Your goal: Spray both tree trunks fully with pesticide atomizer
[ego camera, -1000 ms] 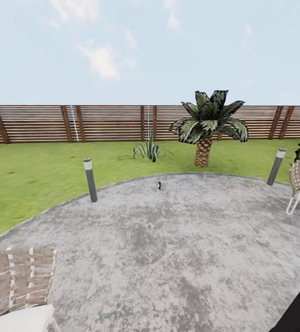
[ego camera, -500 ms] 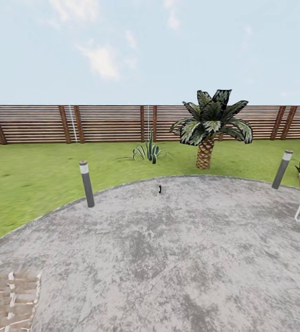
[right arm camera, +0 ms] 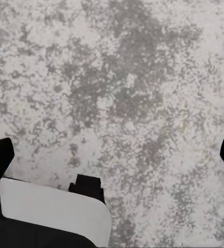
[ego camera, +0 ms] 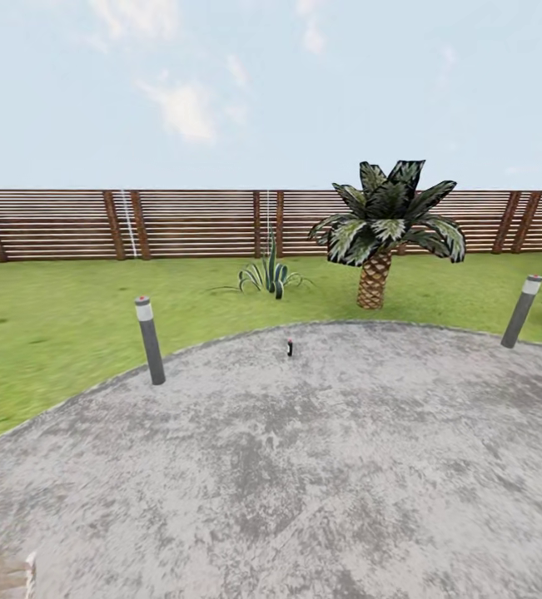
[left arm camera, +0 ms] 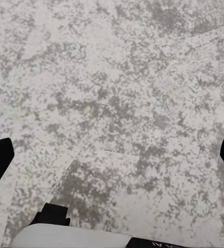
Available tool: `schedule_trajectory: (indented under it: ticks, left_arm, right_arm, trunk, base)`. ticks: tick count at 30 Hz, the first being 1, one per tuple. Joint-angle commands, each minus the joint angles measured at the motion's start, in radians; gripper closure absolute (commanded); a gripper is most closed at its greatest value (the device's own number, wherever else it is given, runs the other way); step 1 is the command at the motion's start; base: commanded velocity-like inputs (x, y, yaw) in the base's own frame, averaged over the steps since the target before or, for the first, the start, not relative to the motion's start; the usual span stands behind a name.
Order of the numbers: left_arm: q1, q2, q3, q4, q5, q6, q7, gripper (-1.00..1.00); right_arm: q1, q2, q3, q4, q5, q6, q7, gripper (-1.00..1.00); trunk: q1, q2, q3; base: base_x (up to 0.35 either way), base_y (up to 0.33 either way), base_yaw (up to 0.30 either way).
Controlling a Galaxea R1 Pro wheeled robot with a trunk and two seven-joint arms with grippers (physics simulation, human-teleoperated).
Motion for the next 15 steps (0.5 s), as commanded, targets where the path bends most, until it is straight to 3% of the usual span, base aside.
schedule_trajectory:
  ticks: [1, 4, 6, 7, 10, 12, 15]
  left_arm:
    - [0.0, 0.0, 0.0, 0.001, 0.0, 0.0, 0.0, -1.0]
    - [0.0, -0.001, 0.001, 0.009, 0.0, 0.003, 0.001, -1.0]
    - [0.0, -0.002, 0.002, 0.011, 0.0, 0.003, 0.001, -1.0]
    - [0.0, -0.001, 0.002, 0.011, 0.0, 0.004, 0.001, -1.0]
    - [0.0, 0.0, 0.003, 0.013, 0.0, 0.004, 0.003, -1.0]
    - [0.0, 0.0, 0.003, 0.014, -0.001, 0.004, 0.003, -1.0]
    - [0.0, -0.001, 0.001, 0.015, -0.003, 0.004, 0.003, -1.0]
  right_arm:
    - [-0.001, 0.0, 0.001, -0.025, 0.0, -0.021, 0.0, -1.0]
    - [-0.004, 0.012, 0.004, -0.24, 0.001, -0.084, -0.002, -1.0]
    - [-0.013, 0.025, 0.005, -0.306, 0.006, -0.095, -0.001, -1.0]
    - [-0.018, 0.031, 0.005, -0.32, 0.012, -0.098, -0.001, -1.0]
    - [-0.051, 0.058, 0.01, -0.356, 0.094, -0.104, -0.001, -1.0]
    - [-0.059, 0.069, 0.012, -0.348, 0.126, -0.107, -0.001, -1.0]
    - [-0.063, 0.079, 0.013, -0.341, 0.145, -0.108, -0.002, -1.0]
  trunk:
    - [0.0, 0.0, 0.0]
    - [0.0, 0.0, 0.0]
    - [0.0, 0.0, 0.0]
    - [0.0, 0.0, 0.0]
    - [0.0, 0.0, 0.0]
    - [0.0, 0.0, 0.0]
    - [0.0, 0.0, 0.0]
  base:
    - [0.348, 0.0, 0.0]
    - [0.349, 0.0, 0.0]
    - [0.35, 0.0, 0.0]
    - [0.35, 0.0, 0.0]
    - [0.35, 0.0, 0.0]
    - [0.35, 0.0, 0.0]
    - [0.35, 0.0, 0.0]
